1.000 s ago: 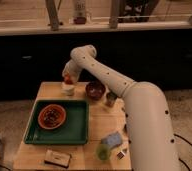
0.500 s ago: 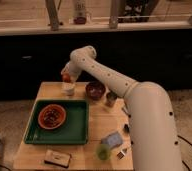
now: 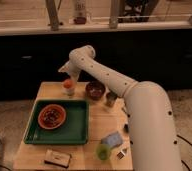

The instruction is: Place apple in paper cup

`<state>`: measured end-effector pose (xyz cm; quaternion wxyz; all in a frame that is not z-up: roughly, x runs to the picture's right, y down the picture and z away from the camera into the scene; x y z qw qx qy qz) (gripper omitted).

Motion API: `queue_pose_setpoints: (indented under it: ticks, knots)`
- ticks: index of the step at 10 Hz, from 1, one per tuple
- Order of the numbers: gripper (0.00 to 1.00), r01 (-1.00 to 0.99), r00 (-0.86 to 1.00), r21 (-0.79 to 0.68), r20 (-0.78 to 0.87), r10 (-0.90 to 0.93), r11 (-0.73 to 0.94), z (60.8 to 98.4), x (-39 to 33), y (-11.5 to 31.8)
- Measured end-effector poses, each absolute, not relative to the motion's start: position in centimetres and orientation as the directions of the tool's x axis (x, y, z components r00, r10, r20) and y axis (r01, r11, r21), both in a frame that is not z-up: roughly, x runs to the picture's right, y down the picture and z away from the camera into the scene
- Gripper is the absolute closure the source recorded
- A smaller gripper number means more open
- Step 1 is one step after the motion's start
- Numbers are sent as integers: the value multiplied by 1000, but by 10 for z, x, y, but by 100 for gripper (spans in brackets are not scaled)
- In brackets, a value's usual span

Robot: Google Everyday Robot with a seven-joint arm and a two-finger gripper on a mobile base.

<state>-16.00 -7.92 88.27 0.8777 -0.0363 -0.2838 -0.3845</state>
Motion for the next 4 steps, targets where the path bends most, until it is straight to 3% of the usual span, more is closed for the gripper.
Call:
queue_pose_setpoints:
  ticks: [4]
  knots:
    - [20, 685, 548, 164, 526, -650, 710, 881, -155, -81]
